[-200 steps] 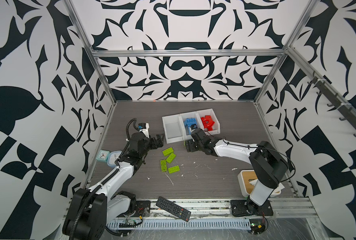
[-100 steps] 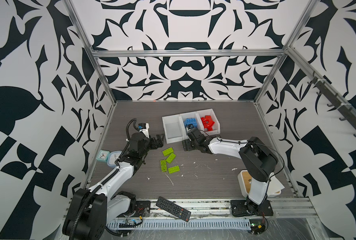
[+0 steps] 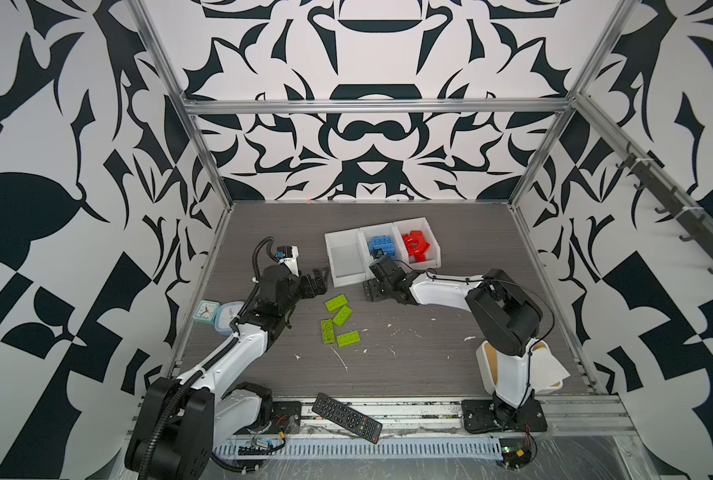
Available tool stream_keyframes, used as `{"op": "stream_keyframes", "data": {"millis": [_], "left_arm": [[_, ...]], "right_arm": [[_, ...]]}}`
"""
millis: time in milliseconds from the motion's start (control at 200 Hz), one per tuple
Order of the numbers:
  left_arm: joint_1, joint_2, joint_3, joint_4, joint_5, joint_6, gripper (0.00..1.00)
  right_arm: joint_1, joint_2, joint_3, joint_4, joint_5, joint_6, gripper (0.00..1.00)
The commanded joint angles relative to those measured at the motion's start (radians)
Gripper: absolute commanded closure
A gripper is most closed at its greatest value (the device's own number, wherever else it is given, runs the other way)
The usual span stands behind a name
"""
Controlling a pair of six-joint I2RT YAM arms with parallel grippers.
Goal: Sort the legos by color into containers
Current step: 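Move the right gripper to a lime-green brick and grasp it, then carry the lime-green brick over the empty compartment and open the right gripper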
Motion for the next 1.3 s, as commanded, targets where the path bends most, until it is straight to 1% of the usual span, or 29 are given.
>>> {"op": "stream_keyframes", "data": {"millis": [0, 230, 360, 610, 790, 870, 950, 965, 1040, 1115, 1295], "left_arm": [[0.002, -0.02, -0.009, 0.002, -0.009, 0.005, 0.0], [0.002, -0.026, -0.011, 0.002, -0.007, 0.003, 0.0], [0.002, -0.027, -0.009, 0.001, -0.002, -0.001, 0.0], [0.002, -0.045, -0.014, 0.002, 0.004, -0.005, 0.0], [0.002, -0.053, -0.014, 0.0, 0.007, -0.006, 0.0], [0.002, -0.056, -0.015, 0.0, 0.006, -0.003, 0.0], [0.002, -0.059, -0.016, -0.001, 0.004, -0.004, 0.0], [0.002, -0.06, -0.015, -0.001, 0.004, -0.004, 0.0], [0.002, -0.062, -0.013, -0.002, 0.0, 0.001, 0.0], [0.002, -0.066, -0.013, -0.013, -0.012, 0.006, 0.0], [0.002, -0.074, -0.013, -0.017, -0.02, 0.008, 0.0]], "right_arm": [[0.005, -0.011, 0.025, -0.008, 0.021, -0.015, 0.14], [0.005, -0.025, 0.009, -0.018, 0.032, -0.025, 0.21], [0.007, -0.057, -0.008, -0.019, 0.012, -0.022, 0.25], [0.05, -0.204, -0.06, -0.01, 0.009, -0.046, 0.28], [0.056, -0.262, -0.032, -0.004, 0.009, -0.074, 0.29], [0.056, -0.238, 0.019, 0.001, 0.009, -0.108, 0.29], [0.055, -0.184, 0.097, 0.002, 0.008, -0.146, 0.29], [0.055, -0.171, 0.113, 0.001, -0.023, -0.152, 0.29], [0.055, -0.104, 0.198, -0.009, -0.053, -0.179, 0.29], [0.056, -0.047, 0.271, -0.016, -0.066, -0.186, 0.29], [0.055, 0.06, 0.385, -0.01, -0.099, -0.183, 0.28]]}}
